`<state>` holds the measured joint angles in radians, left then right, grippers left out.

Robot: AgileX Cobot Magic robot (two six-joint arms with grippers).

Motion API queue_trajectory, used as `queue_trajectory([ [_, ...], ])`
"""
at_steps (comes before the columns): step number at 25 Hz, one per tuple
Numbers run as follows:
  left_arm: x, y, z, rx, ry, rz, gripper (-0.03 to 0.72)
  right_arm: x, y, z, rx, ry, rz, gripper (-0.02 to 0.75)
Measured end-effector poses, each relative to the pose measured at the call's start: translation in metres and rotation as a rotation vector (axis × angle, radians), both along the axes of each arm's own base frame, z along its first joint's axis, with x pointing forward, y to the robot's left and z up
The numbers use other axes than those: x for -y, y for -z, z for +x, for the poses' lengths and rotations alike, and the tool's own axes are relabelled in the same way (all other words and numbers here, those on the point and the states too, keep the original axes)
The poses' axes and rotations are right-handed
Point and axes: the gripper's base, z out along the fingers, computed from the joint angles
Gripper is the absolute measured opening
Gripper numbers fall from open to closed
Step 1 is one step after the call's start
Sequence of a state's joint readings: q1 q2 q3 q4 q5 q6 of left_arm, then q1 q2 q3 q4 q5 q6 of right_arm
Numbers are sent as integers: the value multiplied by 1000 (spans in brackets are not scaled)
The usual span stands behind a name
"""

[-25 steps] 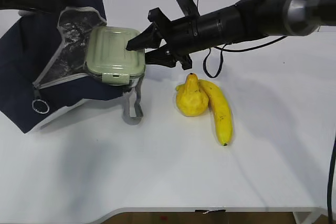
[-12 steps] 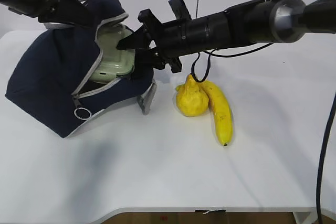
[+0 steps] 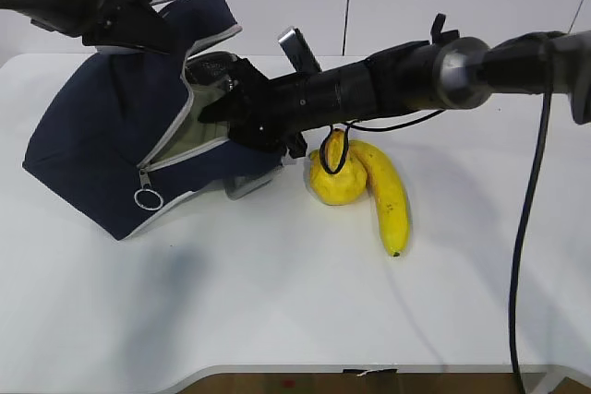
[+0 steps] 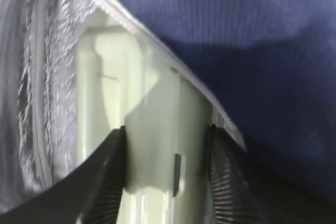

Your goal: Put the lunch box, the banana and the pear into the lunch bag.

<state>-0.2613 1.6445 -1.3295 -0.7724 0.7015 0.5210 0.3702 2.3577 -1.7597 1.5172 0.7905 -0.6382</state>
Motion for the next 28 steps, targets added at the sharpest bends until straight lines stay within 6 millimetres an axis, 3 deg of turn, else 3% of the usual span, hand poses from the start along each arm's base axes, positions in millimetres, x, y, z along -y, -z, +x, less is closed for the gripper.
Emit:
queue_trajectory([
  [4,0,1,0,-2,1,2,-2,-2,16,7,-26,23,11,363],
  [14,0,2,1,-3,0,4,-2,-5,36,17,-48,52,30,363],
  [28,2,10,4,-25,-1,4,-2,-7,32,14,-61,16,62,482],
])
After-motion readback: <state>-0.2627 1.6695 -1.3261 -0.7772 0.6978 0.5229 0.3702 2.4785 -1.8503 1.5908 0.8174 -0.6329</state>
